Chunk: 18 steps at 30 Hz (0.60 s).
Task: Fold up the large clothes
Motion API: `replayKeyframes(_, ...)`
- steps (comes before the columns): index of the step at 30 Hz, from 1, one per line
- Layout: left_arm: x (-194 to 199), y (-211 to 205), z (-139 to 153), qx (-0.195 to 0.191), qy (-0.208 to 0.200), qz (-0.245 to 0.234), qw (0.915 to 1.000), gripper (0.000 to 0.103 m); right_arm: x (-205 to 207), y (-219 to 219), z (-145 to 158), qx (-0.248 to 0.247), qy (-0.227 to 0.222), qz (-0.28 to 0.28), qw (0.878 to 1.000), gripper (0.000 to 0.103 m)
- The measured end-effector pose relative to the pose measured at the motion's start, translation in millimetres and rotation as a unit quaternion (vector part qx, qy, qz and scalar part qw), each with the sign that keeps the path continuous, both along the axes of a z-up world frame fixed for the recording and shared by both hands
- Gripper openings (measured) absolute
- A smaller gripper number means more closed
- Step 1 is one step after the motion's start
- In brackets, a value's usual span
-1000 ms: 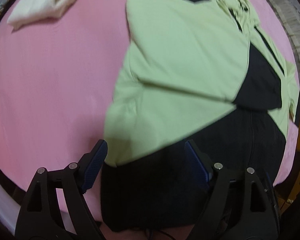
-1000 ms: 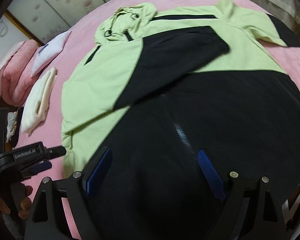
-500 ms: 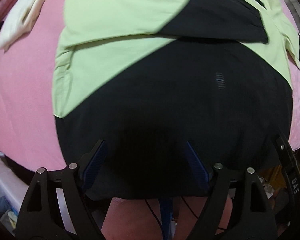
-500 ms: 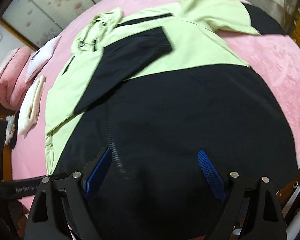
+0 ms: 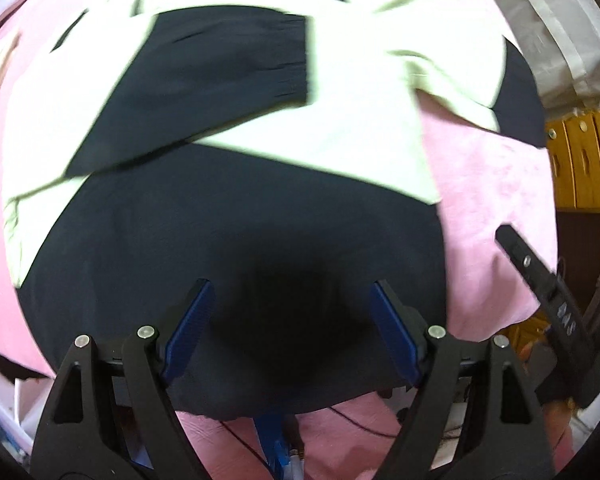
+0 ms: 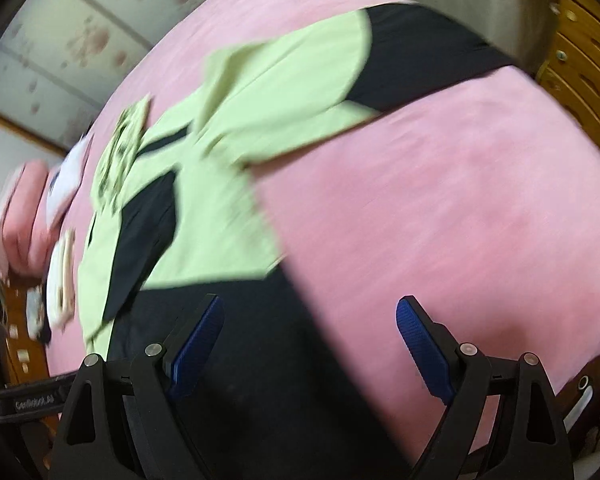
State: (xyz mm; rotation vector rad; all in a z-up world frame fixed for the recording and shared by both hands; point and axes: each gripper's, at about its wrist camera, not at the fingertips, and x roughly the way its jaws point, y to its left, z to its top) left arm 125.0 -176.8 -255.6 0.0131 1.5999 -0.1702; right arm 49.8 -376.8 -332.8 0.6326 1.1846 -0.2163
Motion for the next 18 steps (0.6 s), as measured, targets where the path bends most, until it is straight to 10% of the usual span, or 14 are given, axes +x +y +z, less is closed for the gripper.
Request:
replayKeyframes(7,36.9,-69.9,-1.6,-0.003,0.004,-0.041,0.9992,0.077,7.1,-118.3,-8.6,0.006,-0.013,-0.075,0.997,0.089)
replayKeyframes(18,81.0,-109.5,-34.2,-0.046,0.094,0.023,0.9943,0.077,41.2,-272.0,-51.1,0.062,-0.072,-0.180,0.979,0.086)
